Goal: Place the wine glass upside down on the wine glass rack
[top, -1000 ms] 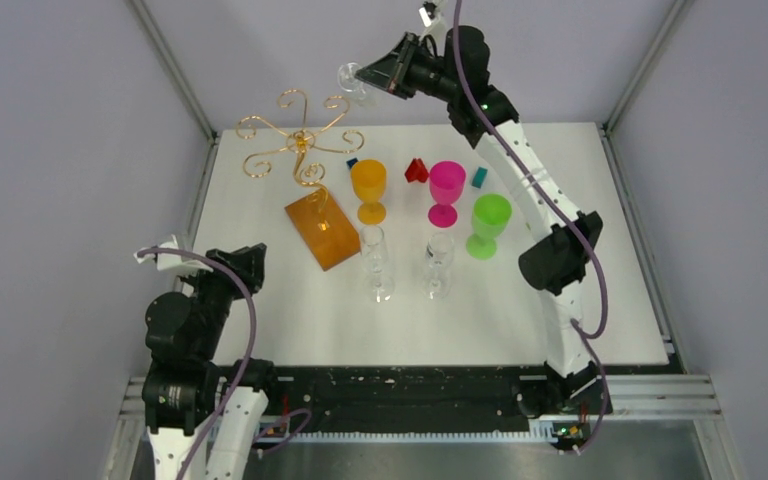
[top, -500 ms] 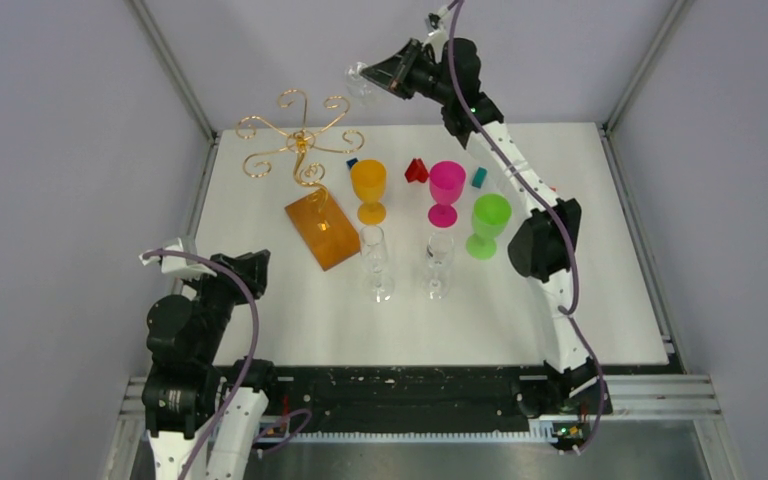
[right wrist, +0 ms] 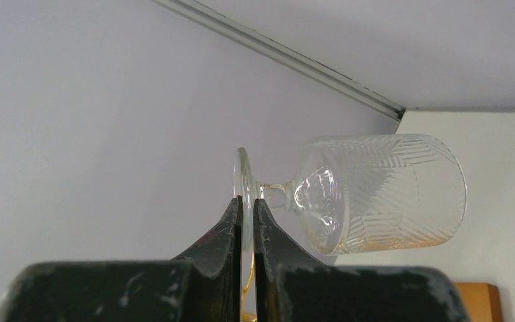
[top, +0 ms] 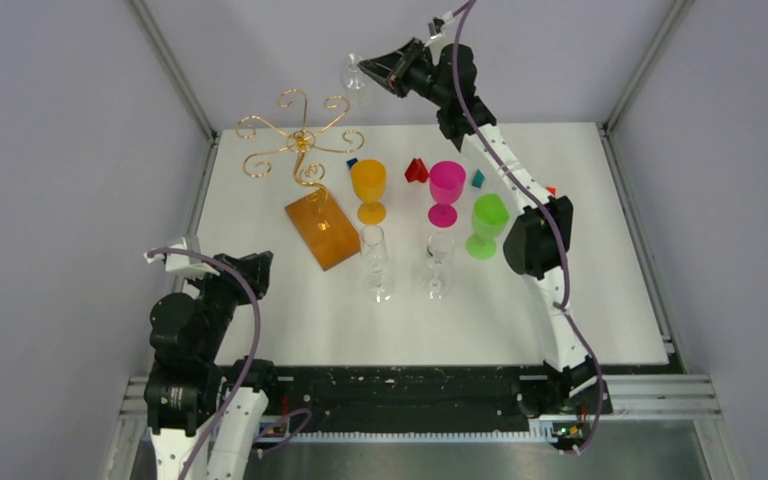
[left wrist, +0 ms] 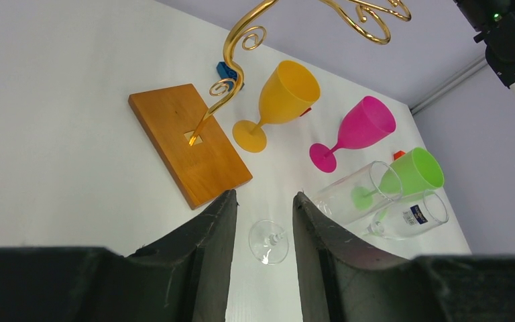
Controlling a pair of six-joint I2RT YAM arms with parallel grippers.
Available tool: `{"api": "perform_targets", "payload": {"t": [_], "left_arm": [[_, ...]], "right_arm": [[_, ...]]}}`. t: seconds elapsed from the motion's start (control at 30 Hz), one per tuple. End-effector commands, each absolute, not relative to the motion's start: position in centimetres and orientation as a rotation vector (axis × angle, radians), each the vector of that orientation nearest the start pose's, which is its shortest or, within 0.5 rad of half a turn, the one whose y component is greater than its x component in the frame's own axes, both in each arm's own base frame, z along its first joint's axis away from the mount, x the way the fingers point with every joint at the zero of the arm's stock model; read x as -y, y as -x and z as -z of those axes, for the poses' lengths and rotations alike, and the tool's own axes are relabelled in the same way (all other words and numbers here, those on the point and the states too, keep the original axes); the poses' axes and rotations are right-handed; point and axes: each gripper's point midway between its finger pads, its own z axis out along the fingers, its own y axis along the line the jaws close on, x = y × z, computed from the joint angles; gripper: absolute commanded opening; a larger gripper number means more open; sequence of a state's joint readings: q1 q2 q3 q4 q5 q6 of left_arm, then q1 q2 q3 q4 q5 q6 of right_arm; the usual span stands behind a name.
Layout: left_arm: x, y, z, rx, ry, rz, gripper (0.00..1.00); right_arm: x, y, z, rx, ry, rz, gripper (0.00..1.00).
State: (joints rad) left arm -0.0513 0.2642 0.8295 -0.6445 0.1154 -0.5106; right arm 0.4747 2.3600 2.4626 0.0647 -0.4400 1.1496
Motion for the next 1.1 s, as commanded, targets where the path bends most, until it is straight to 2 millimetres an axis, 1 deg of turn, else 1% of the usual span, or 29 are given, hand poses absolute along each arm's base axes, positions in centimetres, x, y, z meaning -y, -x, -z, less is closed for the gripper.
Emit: {"api": "perform_targets", "payload": {"t": [0.0, 0.1, 0.33, 0.53, 0.8, 1.07], "left_arm": [[5.2, -17.9, -31.9, -1.609, 0.285, 0.541, 0.41], [5.1, -17.9, -31.8, -1.608, 0.293, 0.542, 0.40], [5.2, -17.9, -31.8, -1.606, 0.301, 0.552, 0.39], [5.1, -17.7, -31.8, -1.601, 0.302, 0.550, 0.39], [5.3, -17.9, -31.6, -1.604, 0.300, 0.564, 0.39], [5.5, -17.9, -31.6, -1.600, 0.298, 0.575, 0.40]], "right_arm": [[-39.1, -52.7, -46.7, -1.428, -0.150, -1.709, 0.00], [-39.3, -52.6, -46.7, -1.445, -0.186, -1.705, 0.00], [-40.2, -52.6, -45.6, -1.505, -0.274, -1.672, 0.00], [-40.9, -52.6, -45.3, -1.515, -0.329, -1.663, 0.00], [-42.1, -51.6, -45.0, -1.543, -0.305, -1.680, 0.00], [-42.8, -50.8, -44.8, -1.567, -0.265, -1.701, 0.00]]}}
